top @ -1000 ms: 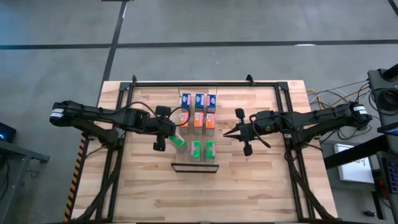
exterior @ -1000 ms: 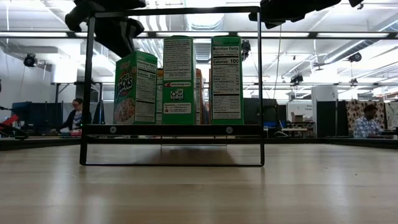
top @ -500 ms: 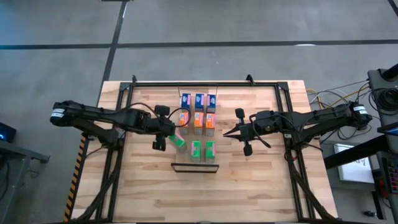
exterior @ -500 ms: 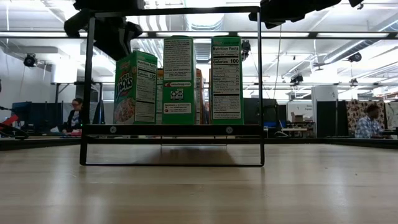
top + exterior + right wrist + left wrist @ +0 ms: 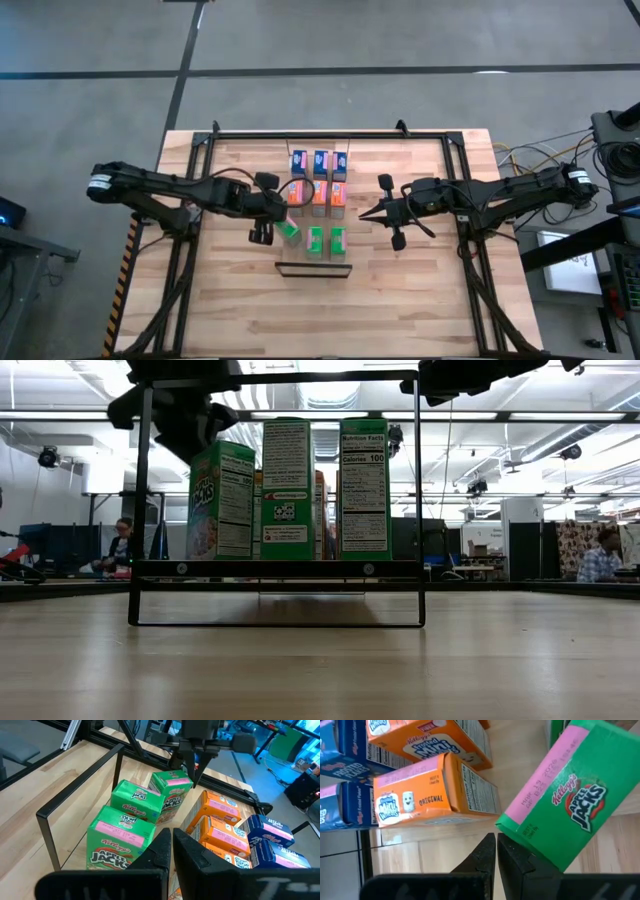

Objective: Stack cereal on shelf
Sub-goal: Put the green cereal box on the shelf aligned with the other green cereal boxes

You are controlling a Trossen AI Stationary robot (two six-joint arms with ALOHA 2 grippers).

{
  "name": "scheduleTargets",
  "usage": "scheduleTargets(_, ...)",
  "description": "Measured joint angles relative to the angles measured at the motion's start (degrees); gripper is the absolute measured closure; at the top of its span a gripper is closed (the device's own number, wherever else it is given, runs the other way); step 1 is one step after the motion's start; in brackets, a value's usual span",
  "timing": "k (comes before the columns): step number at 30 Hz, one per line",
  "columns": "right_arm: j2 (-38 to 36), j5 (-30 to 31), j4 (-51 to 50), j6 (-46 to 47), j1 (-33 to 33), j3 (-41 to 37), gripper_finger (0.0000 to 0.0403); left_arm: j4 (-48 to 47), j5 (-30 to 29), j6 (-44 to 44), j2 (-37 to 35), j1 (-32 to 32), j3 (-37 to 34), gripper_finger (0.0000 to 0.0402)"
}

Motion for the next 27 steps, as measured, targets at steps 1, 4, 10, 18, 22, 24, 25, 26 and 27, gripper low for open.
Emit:
scheduleTargets(1, 0.00, 0.00, 0.00, 0.00, 0.00, 0.00, 0.0394, -0.01, -0.01, 0.11, 0.00, 0.00, 0.09, 0.0401)
scheduleTargets(4, 0.00, 0.00, 0.00, 0.00, 0.00, 0.00, 0.0394, -0.09, 0.01, 0.28, 0.00, 0.00, 0.66, 0.0401)
scheduleTargets(10, 0.00, 0.00, -0.02, 0.00, 0.00, 0.00, 0.0394, 0.13, 0.11, 0.32, 0.00, -0.02, 1.37, 0.0401)
scheduleTargets(18, 0.00, 0.00, -0.04, 0.00, 0.00, 0.00, 0.0394, -0.34, 0.47, 0.32, -0.02, -0.09, 3.34, 0.0401)
scheduleTargets(22, 0.00, 0.00, -0.07, 0.00, 0.00, 0.00, 0.0394, -1.50, 0.47, 0.32, -0.11, -0.65, 5.99, 0.0401)
scheduleTargets(24, 0.00, 0.00, -0.07, 0.00, 0.00, 0.00, 0.0394, -1.80, 0.47, 0.32, -0.11, -1.12, 7.05, 0.0401)
scheduleTargets(25, 0.00, 0.00, -0.07, 0.00, 0.00, 0.00, 0.0394, -1.79, 0.47, 0.32, -0.11, -1.40, 7.50, 0.0401)
scheduleTargets(26, 0.00, 0.00, -0.07, 0.00, 0.00, 0.00, 0.0394, -1.70, 0.47, 0.32, -0.11, -1.71, 7.82, 0.0401)
scheduleTargets(27, 0.00, 0.00, -0.07, 0.00, 0.00, 0.00, 0.0394, -1.47, 0.47, 0.32, -0.13, -2.00, 8.03, 0.0401)
